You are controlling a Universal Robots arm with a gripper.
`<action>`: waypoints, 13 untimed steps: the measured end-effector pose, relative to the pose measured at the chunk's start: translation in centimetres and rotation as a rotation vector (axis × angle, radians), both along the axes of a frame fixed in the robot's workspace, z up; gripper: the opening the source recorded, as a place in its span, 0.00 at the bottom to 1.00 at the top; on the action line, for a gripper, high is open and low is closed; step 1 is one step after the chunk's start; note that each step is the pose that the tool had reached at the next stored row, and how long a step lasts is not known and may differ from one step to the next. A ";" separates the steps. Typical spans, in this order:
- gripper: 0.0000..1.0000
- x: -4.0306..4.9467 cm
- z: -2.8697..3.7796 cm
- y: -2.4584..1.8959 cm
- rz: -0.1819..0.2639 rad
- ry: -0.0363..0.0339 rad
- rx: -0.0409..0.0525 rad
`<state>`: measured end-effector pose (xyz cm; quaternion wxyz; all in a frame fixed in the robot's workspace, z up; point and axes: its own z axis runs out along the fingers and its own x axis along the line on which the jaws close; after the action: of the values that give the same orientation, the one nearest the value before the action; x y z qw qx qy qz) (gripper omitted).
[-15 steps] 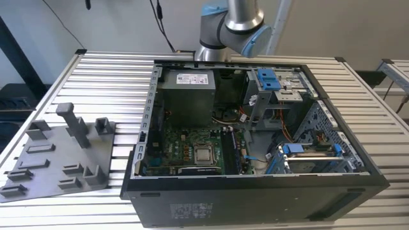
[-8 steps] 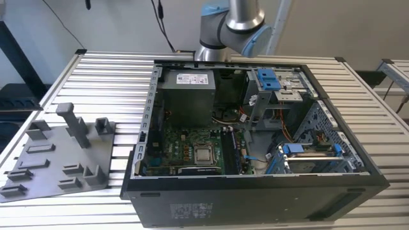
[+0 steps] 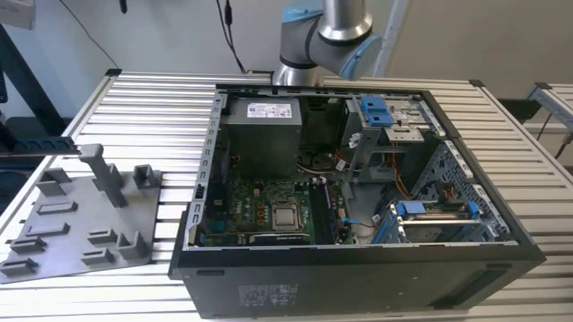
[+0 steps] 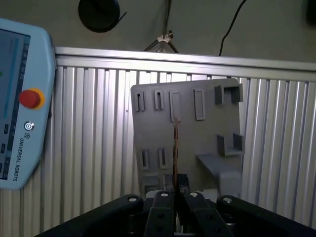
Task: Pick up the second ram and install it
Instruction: 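Pick up the second ram and move it above second insertion slot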
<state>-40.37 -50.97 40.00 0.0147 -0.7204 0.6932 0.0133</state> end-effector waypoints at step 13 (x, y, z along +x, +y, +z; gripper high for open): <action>0.14 4.55 0.00 0.01 0.000 0.0000 0.0000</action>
<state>-35.82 -50.97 40.00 0.0147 -0.7204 0.6933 0.0133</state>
